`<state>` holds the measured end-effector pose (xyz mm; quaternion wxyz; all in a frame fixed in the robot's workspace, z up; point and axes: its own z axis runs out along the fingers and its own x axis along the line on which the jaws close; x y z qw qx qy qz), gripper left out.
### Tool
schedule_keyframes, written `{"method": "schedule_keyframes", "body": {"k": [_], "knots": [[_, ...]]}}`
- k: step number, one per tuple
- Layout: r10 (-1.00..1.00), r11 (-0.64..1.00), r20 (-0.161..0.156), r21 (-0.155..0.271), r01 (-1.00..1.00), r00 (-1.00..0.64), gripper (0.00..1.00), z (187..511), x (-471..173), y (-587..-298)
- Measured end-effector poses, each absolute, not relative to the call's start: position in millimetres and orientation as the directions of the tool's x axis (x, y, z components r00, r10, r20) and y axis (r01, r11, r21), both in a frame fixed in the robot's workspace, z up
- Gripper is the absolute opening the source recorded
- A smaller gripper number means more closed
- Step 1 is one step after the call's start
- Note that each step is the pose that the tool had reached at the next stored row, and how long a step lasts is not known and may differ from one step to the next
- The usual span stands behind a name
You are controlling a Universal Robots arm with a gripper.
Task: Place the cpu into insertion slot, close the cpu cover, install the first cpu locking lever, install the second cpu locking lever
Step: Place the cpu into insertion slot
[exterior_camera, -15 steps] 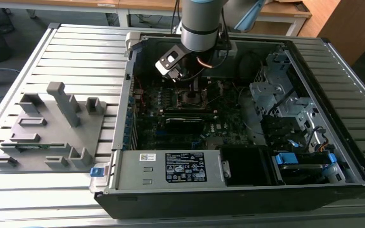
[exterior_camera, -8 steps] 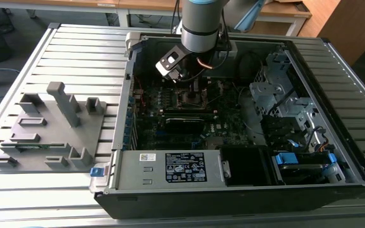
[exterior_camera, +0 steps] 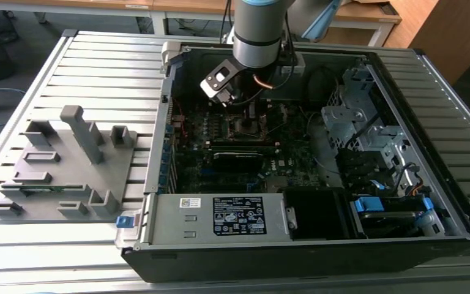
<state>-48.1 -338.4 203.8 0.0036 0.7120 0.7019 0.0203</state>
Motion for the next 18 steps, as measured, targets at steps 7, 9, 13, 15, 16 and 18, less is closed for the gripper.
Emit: {"method": "schedule_keyframes", "body": {"k": [7, 9, 13, 15, 16, 18], "knots": [[1.000, -0.015, 0.024, 0.034, 0.999, 0.014, 0.11, 200.3, -48.4, -338.3], [1.000, -0.015, 0.023, 0.033, 0.999, 0.014, 0.11, 199.1, -48.5, -338.4], [1.000, -0.015, 0.024, 0.033, 0.999, 0.014, 0.11, 198.5, -48.5, -338.4], [1.000, -0.015, 0.023, 0.033, 0.999, 0.014, 0.11, 197.7, -48.5, -338.4], [1.000, -0.015, 0.023, 0.033, 0.999, 0.014, 0.11, 197.1, -48.5, -338.5], [1.000, -0.015, 0.023, 0.033, 0.999, 0.014, 0.11, 196.8, -48.6, -338.6]]}}
